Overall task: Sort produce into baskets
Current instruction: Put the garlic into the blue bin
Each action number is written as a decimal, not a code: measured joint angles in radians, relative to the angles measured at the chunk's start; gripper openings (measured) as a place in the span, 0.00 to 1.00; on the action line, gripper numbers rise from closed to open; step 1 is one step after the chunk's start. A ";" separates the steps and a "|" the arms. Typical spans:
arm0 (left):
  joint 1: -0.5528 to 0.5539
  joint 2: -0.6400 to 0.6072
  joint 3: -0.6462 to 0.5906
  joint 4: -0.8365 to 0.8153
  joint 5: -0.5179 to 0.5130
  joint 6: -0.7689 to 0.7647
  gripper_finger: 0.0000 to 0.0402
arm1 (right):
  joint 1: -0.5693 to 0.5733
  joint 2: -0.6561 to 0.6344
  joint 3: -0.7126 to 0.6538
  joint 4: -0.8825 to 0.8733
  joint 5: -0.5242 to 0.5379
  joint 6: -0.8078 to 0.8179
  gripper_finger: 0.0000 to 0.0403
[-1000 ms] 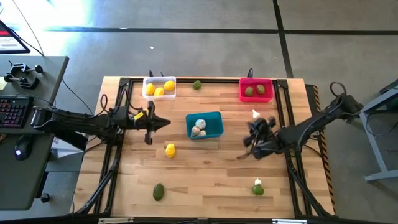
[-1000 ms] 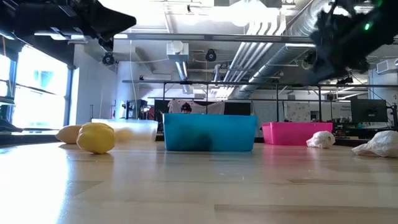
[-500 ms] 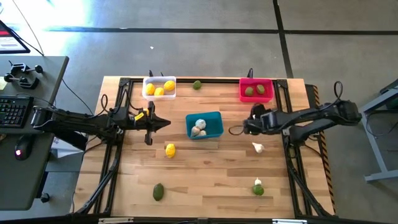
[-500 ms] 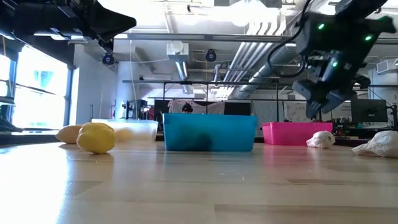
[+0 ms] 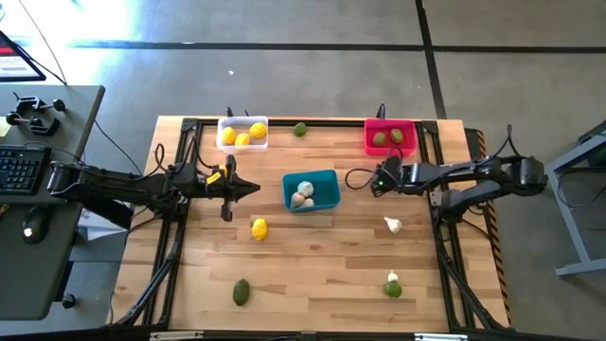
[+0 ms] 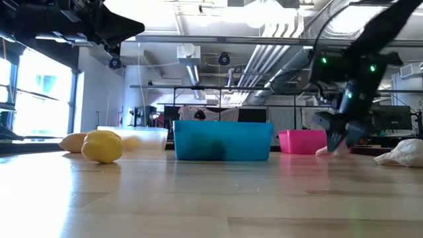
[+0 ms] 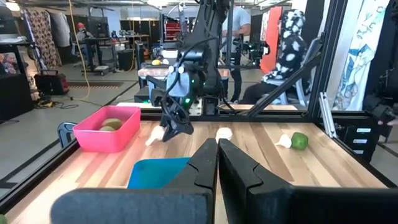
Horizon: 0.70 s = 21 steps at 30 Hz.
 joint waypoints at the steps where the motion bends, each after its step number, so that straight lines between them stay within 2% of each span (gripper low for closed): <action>1: 0.000 0.000 0.000 0.000 0.000 0.000 0.00 | -0.004 0.000 -0.022 0.031 -0.003 0.001 0.64; 4: 0.000 0.000 0.000 0.000 0.000 0.000 0.00 | 0.000 -0.001 -0.060 0.100 -0.006 0.023 0.61; 7: 0.000 0.000 0.000 0.000 0.000 0.000 0.00 | 0.023 -0.001 -0.064 0.112 -0.010 0.026 0.52; 13: 0.000 0.000 0.000 0.000 0.000 0.000 0.00 | 0.111 -0.008 0.013 0.110 -0.024 0.000 0.22; 17: 0.000 0.000 0.000 0.000 0.000 0.000 0.00 | 0.209 -0.008 0.106 0.112 0.032 -0.052 0.04; 21: 0.000 0.000 0.000 -0.001 0.000 -0.007 0.00 | 0.307 -0.008 0.209 0.113 0.088 -0.109 0.03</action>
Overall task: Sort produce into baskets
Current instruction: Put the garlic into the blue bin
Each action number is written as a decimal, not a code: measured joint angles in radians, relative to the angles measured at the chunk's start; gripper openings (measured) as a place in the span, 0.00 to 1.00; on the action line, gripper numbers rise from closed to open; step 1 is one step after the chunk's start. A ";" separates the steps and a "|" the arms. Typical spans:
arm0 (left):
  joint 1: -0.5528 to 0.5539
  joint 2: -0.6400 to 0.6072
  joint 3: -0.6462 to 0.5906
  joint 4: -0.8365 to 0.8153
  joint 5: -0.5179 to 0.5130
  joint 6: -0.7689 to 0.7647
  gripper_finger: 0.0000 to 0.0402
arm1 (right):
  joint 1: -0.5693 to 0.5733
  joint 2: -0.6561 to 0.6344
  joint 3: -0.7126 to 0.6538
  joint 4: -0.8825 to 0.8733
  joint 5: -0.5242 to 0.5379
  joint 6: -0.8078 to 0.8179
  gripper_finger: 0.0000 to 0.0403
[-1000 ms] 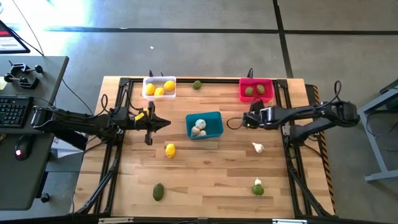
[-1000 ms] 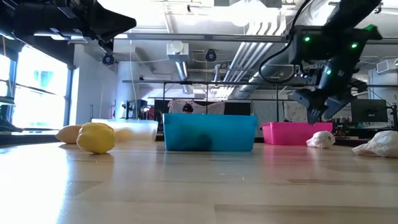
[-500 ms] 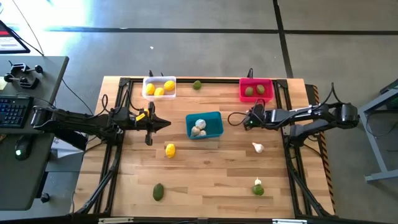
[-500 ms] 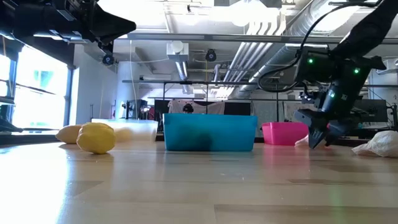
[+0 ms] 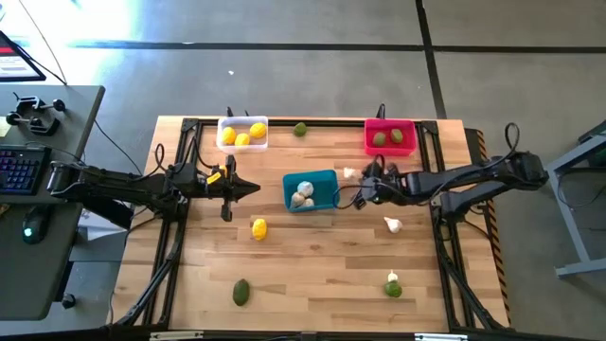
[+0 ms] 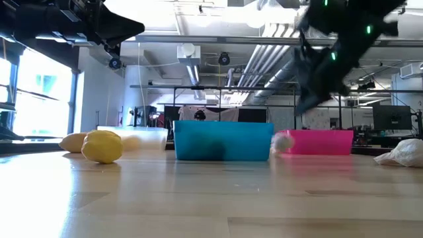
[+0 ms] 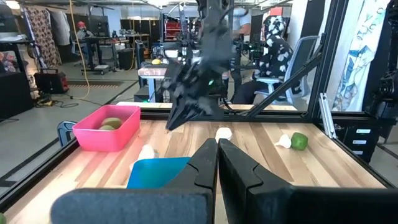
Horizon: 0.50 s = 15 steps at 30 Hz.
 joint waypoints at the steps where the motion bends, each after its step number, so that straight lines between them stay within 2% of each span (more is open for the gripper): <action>1: 0.000 0.000 0.000 0.000 0.000 0.000 0.00 | 0.021 0.000 0.023 0.001 0.007 -0.012 0.04; 5: 0.000 0.000 0.000 0.000 0.000 0.000 0.00 | 0.076 0.000 0.084 0.001 0.040 -0.056 0.04; 8: 0.000 0.000 0.000 0.000 0.000 0.000 0.00 | 0.063 0.000 0.085 -0.003 0.072 -0.049 0.07; 11: 0.000 0.000 0.000 0.000 0.000 0.000 0.00 | 0.014 0.006 0.068 0.001 0.061 -0.017 0.16; 15: 0.000 0.000 0.000 0.000 0.000 0.000 0.00 | -0.072 0.050 0.057 0.007 0.005 0.025 0.34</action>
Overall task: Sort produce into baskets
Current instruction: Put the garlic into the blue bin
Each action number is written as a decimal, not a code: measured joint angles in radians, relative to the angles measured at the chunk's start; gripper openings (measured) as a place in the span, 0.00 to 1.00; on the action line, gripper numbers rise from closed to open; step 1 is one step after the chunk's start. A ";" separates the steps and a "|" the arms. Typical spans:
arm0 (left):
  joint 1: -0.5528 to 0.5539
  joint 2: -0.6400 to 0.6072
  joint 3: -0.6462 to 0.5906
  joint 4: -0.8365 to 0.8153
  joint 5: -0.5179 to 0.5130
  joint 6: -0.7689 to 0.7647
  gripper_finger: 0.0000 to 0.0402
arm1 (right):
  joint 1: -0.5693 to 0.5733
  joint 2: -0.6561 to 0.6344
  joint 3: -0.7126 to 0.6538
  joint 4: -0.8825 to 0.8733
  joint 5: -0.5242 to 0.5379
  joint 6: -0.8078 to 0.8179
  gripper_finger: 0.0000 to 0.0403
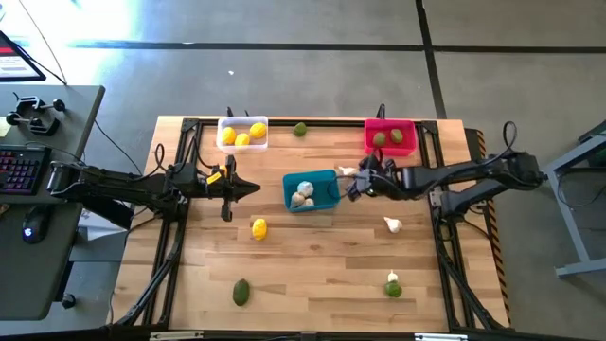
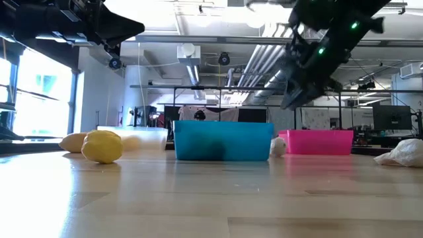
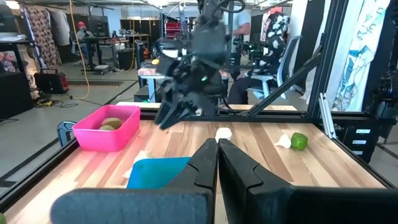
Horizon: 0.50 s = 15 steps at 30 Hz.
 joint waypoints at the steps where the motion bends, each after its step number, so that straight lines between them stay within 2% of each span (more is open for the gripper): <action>1: 0.000 0.000 0.000 0.000 0.000 0.000 0.00 | -0.022 0.019 0.000 0.006 -0.021 0.004 0.38; 5: 0.000 0.000 0.000 0.000 0.000 0.008 0.00 | -0.095 0.109 0.000 0.049 -0.051 -0.042 0.54; 8: 0.000 0.000 0.000 0.000 0.000 0.008 0.00 | -0.139 0.176 0.000 0.083 -0.054 -0.107 0.61; 11: 0.000 0.000 0.000 -0.003 0.000 0.009 0.00 | -0.181 0.230 0.000 0.151 -0.069 -0.212 0.64; 15: 0.000 0.000 0.000 -0.018 0.000 0.008 0.00 | -0.235 0.281 0.000 0.255 -0.184 -0.328 0.64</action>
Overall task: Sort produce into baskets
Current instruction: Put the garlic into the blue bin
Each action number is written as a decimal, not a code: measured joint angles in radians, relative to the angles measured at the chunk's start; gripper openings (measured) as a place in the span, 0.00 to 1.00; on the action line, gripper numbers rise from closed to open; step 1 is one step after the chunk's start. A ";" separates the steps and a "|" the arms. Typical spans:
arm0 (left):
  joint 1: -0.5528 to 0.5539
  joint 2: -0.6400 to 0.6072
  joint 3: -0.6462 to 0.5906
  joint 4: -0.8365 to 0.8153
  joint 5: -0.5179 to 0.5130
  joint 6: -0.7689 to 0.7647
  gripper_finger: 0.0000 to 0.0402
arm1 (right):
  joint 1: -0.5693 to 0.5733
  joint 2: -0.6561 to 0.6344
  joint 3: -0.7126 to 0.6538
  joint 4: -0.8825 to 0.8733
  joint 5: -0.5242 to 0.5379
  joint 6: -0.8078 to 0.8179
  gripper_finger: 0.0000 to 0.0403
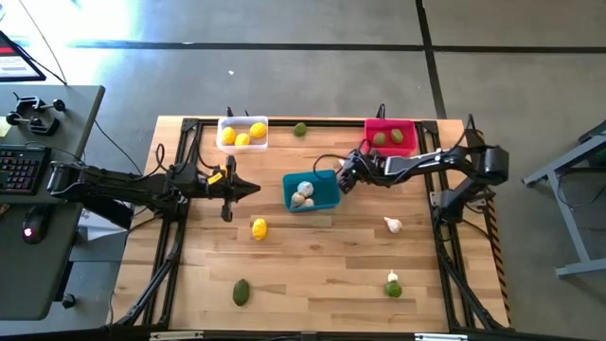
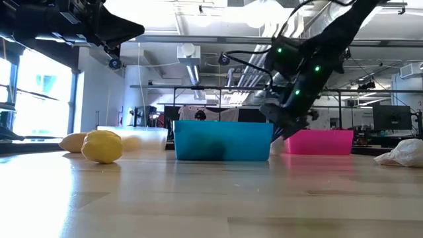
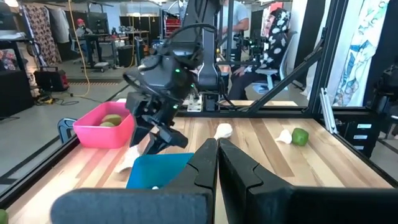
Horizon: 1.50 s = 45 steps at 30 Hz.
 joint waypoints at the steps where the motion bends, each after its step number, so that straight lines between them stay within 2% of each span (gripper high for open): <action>1: 0.000 0.000 0.000 -0.006 0.000 0.000 0.00 | -0.014 0.011 0.000 0.010 -0.025 -0.012 0.64; 8: 0.000 0.000 0.000 -0.021 0.000 0.000 0.00 | -0.069 0.051 0.000 0.017 -0.050 -0.033 0.63; 15: 0.000 0.000 0.000 -0.022 0.000 -0.008 0.00 | -0.077 0.025 0.001 0.050 -0.059 -0.068 0.60; 22: 0.001 0.000 0.000 -0.022 0.000 -0.006 0.00 | -0.112 -0.012 0.001 0.085 -0.124 -0.157 0.66; 27: 0.001 0.000 0.000 -0.021 0.000 0.000 0.00 | -0.170 0.034 0.002 0.174 -0.210 -0.201 0.71; 31: 0.001 0.000 0.000 -0.021 0.000 0.000 0.00 | -0.199 0.074 0.002 0.184 -0.225 -0.210 0.70; 35: 0.001 0.000 0.000 -0.021 0.000 0.000 0.00 | -0.210 0.085 0.002 0.182 -0.263 -0.209 0.60; 42: 0.001 0.000 0.000 -0.021 0.000 0.000 0.00 | -0.220 0.071 0.002 0.185 -0.281 -0.225 0.24; 43: 0.001 0.000 0.000 -0.021 0.000 -0.001 0.00 | -0.220 0.059 0.002 0.183 -0.281 -0.225 0.19; 45: 0.001 0.000 0.000 -0.021 0.000 -0.001 0.00 | -0.219 0.019 0.002 0.172 -0.278 -0.223 0.17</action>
